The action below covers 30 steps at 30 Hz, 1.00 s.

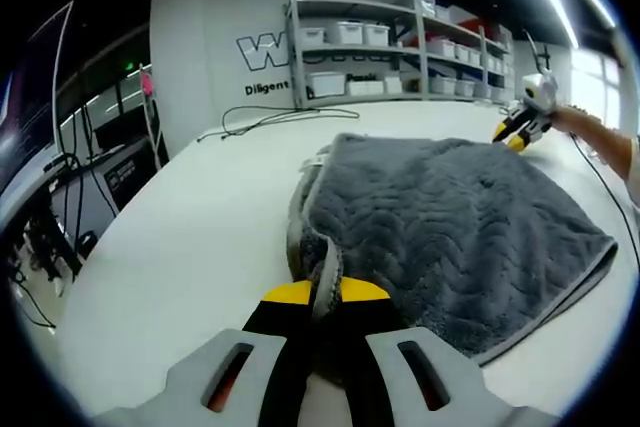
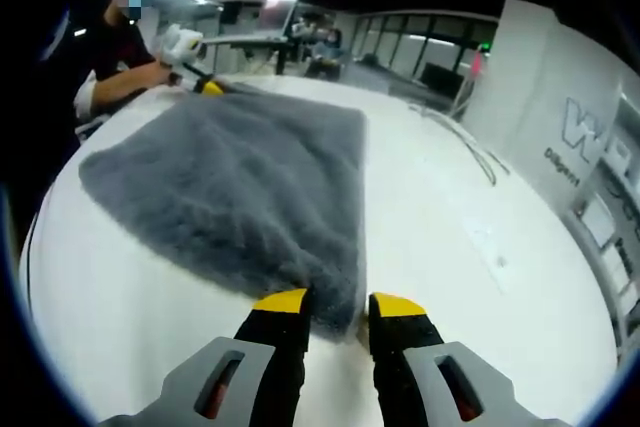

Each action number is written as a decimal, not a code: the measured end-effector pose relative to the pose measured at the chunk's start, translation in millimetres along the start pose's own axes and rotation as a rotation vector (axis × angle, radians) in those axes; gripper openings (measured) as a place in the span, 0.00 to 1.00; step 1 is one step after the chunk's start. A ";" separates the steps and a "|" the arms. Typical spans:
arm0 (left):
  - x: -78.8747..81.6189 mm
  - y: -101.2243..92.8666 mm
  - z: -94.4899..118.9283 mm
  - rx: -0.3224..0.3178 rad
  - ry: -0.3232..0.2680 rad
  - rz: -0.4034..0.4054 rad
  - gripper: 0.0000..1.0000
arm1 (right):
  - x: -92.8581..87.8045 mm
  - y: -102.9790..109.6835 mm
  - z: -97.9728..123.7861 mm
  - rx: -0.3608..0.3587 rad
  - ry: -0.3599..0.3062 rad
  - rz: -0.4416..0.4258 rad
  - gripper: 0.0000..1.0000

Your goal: Open the folded towel by lifting each exposed corner and separating the folded layers until the towel lies flat within the target outline without major curled edges

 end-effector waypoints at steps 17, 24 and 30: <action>-1.5 -5.7 4.5 0.002 0.004 0.002 0.06 | -1.2 -5.0 -2.0 0.002 -0.004 0.006 0.20; -2.9 -6.2 6.1 0.002 0.003 0.011 0.06 | -1.9 -7.2 -3.2 0.000 -0.005 0.009 0.20; -3.5 -6.4 6.5 0.001 0.000 0.014 0.06 | -2.1 -8.5 -3.7 0.005 -0.003 0.012 0.20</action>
Point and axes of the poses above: the point that each gripper's makers call its tool centre point, and the gripper's own axes: z roughly backward along the fingers, y roughly to its left, x roughly out of its top, the point moved 8 cm from there along z, roughly backward along the fingers, and after that the axes turned 15 degrees about z, right-handed, at the moved point
